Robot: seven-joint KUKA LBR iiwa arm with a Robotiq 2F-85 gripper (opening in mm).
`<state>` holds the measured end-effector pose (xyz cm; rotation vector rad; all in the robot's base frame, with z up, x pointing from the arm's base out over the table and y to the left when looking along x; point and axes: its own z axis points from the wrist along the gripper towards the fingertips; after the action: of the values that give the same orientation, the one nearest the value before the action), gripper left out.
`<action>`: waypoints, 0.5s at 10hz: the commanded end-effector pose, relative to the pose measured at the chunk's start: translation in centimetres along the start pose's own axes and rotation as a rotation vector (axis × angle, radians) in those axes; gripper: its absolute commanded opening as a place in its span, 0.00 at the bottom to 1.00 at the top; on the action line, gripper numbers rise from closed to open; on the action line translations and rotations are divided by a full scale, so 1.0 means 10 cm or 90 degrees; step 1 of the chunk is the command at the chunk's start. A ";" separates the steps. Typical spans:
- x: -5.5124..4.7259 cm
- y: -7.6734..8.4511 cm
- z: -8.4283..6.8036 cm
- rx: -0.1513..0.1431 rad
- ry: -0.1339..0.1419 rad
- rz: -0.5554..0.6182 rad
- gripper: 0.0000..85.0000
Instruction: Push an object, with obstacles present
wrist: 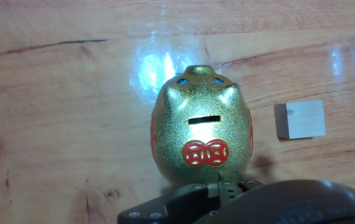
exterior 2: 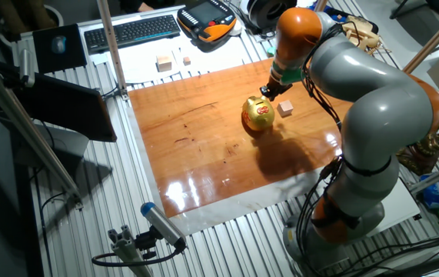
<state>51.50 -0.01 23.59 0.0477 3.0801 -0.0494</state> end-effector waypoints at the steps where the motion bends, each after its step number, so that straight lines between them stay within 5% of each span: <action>1: 0.00 0.01 0.00 0.005 -0.013 0.006 0.00; 2: 0.00 0.01 0.00 0.005 -0.018 0.010 0.00; 5: 0.00 0.01 0.00 -0.011 0.024 0.010 0.00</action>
<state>51.48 0.06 23.56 0.0740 3.1194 -0.0205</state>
